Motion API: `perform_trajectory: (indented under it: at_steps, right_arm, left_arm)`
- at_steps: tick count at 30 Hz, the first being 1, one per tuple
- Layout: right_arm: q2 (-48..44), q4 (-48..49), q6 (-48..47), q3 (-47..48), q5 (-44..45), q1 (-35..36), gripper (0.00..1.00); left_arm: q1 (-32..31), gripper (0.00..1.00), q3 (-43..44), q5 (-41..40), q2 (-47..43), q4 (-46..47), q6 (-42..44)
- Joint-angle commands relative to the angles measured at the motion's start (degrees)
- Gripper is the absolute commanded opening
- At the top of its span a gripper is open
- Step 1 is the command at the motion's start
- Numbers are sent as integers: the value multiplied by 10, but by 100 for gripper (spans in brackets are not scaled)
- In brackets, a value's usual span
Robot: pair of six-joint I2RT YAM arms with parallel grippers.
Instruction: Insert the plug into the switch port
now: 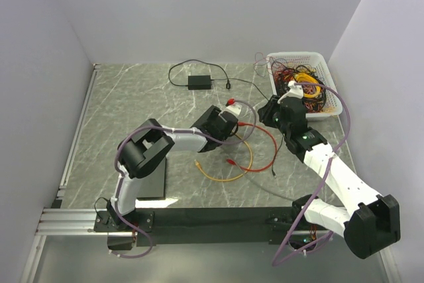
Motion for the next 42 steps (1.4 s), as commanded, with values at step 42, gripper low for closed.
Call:
perform_trajectory:
  at_steps: [42]
  right_arm:
    - [18, 46, 16, -13, -59, -18, 30]
  left_arm:
    - [268, 23, -112, 338, -278, -97, -90]
